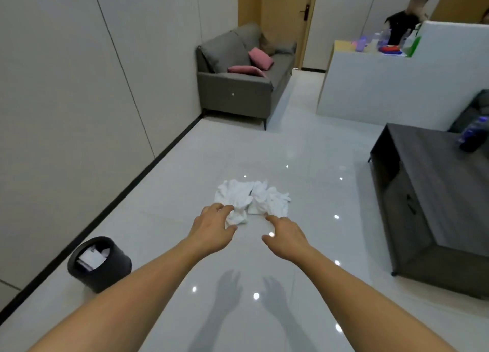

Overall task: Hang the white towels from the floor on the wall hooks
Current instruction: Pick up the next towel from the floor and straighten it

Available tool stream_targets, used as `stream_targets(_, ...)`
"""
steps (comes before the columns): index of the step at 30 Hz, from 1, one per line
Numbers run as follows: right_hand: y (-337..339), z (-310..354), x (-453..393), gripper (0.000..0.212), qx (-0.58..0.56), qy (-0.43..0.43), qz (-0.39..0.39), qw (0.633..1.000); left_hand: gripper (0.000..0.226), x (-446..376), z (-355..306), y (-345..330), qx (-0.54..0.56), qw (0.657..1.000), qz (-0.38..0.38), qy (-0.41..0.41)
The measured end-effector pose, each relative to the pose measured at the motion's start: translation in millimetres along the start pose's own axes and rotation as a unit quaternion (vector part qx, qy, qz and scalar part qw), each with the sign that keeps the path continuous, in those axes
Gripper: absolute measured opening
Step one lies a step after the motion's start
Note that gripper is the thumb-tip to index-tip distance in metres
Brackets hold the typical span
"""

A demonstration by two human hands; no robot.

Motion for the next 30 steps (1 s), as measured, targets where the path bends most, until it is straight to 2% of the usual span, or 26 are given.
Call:
stream_targets(8,-12,-44,-95,0.066,-0.031,-0.073,0.064,0.995,0.058,-104,36,-28,0.016,0.995,0.094,0.016)
stream_targets(14,9,-54,-216,0.066,-0.043,-0.063,0.084,0.994,0.059,-212,68,-19,0.012,0.993,0.112,0.046)
stream_targets(22,40,-64,-379,0.066,-0.09,-0.067,0.153,0.982,0.058,-359,113,11,0.027,0.98,0.164,0.108)
stream_targets(30,38,-62,-488,0.065,-0.121,-0.09,0.216,0.965,0.054,-469,157,19,0.104,0.965,0.186,0.153)
Point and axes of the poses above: each hand's wrist, its own x-axis away from the middle knuckle, its own y-axis out of the back of the hand, z = x × y, the point moved 8 cm from there along -x, towards the middle knuckle, and after that the axes turned 14 degrees about z, right-handed, at the moved point
